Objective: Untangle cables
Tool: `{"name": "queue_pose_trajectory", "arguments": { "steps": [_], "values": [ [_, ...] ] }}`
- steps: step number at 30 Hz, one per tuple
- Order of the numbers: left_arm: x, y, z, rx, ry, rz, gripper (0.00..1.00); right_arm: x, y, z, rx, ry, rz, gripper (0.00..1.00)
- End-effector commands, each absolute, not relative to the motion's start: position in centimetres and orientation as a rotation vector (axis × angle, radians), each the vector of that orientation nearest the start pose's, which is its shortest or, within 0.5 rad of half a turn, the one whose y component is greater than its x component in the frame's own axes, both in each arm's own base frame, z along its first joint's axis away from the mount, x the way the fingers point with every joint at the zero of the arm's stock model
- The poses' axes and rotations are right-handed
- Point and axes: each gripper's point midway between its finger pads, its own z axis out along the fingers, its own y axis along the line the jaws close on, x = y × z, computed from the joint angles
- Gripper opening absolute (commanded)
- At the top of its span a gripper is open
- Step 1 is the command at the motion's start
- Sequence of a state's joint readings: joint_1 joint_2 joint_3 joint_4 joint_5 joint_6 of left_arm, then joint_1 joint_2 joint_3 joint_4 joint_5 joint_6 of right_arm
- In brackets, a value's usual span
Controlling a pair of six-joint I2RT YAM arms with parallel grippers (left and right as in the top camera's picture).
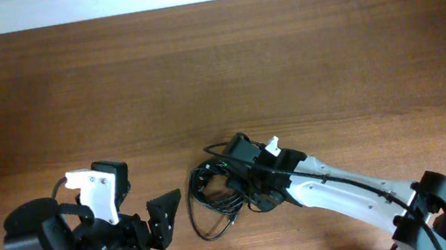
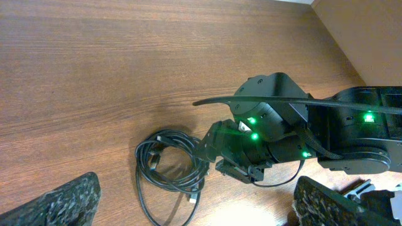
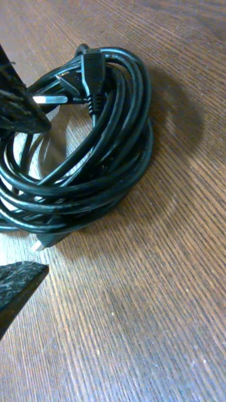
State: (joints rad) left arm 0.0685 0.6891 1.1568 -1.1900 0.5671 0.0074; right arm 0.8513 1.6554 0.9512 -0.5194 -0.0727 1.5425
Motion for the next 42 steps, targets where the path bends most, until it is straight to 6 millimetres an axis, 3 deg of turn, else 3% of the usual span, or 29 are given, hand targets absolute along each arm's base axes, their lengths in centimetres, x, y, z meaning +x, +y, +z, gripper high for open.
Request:
{"name": "queue_pose_trajectory", "arguments": {
  "steps": [1,5,6,7,9,11,12,14,16,17,18,21,24,26,27,29,30,32,34,38,40,42],
  "values": [
    [17.8,-7.9,30.4,0.23,2.206,-0.585,0.99,21.8,26.9,2.2,1.018,2.888,0.49,0.54],
    [17.8,-7.9,30.4,0.23,2.206,-0.585,0.99,21.7,27.2,1.6,0.98,2.915,0.487,0.52],
    [17.8,-7.9,30.4,0.231,2.205,-0.585,0.99,21.7,27.2,1.5,0.953,2.921,0.486,0.43],
    [17.8,-7.9,30.4,0.23,2.206,-0.585,0.99,21.7,27.2,1.5,0.954,2.921,0.484,0.15],
    [17.8,-7.9,30.4,0.231,2.205,-0.585,0.99,21.7,27.2,1.5,0.953,2.919,0.489,0.04],
    [17.8,-7.9,30.4,0.231,2.205,-0.586,0.99,21.9,27.4,1.6,0.95,2.912,0.503,0.04],
    [17.8,-7.9,30.4,0.231,2.205,-0.585,0.99,22.0,27.4,1.6,0.95,2.909,0.501,0.12],
    [17.8,-7.9,30.4,0.231,2.205,-0.585,0.99,22.1,27.3,1.6,0.95,2.903,0.495,0.45],
    [17.8,-7.9,30.4,0.231,2.203,-0.585,0.99,22.2,27.2,1.6,0.949,2.893,0.487,0.47],
    [17.8,-7.9,30.4,0.232,2.202,-0.585,0.99,22.2,27.2,1.6,0.949,2.893,0.487,0.46],
    [17.8,-7.9,30.4,0.231,2.203,-0.585,0.99,22.2,27.2,1.6,0.949,2.893,0.487,0.28],
    [17.8,-7.9,30.4,0.231,2.203,-0.585,0.99,22.3,27.2,1.6,0.948,2.887,0.488,0.24],
    [17.8,-7.9,30.4,0.231,2.203,-0.585,0.99,22.6,26.9,1.6,0.948,2.869,0.472,0.12],
    [17.8,-7.9,30.4,0.231,2.203,-0.585,0.99,22.7,26.9,1.6,0.948,2.863,0.468,0.12],
    [17.8,-7.9,30.4,0.231,2.203,-0.585,0.99,22.9,26.7,1.5,0.947,2.853,0.459,0.04],
    [17.8,-7.9,30.4,0.231,2.203,-0.585,0.99,23.3,26.6,1.6,0.944,2.829,0.455,0.04],
    [17.8,-7.9,30.4,0.231,2.203,-0.585,0.99,24.1,27.4,2.0,0.824,2.82,0.506,0.04],
    [17.8,-7.9,30.4,0.231,2.203,-0.584,0.99,26.3,30.3,3.9,0.402,2.757,0.657,0.04],
    [17.8,-7.9,30.4,0.231,2.203,-0.584,0.99,27.2,31.4,5.0,0.204,2.696,0.698,0.04],
    [17.8,-7.9,30.4,0.231,2.203,-0.584,0.99,27.7,31.9,7.1,-0.408,2.533,0.597,0.04],
    [17.8,-7.9,30.4,0.231,2.203,-0.583,0.99,27.9,32.0,9.5,-0.639,2.395,0.548,0.04],
    [17.8,-7.8,30.4,0.23,2.203,-0.58,0.99,28.3,31.7,13.3,-0.768,2.23,0.5,0.04]
  ]
}}
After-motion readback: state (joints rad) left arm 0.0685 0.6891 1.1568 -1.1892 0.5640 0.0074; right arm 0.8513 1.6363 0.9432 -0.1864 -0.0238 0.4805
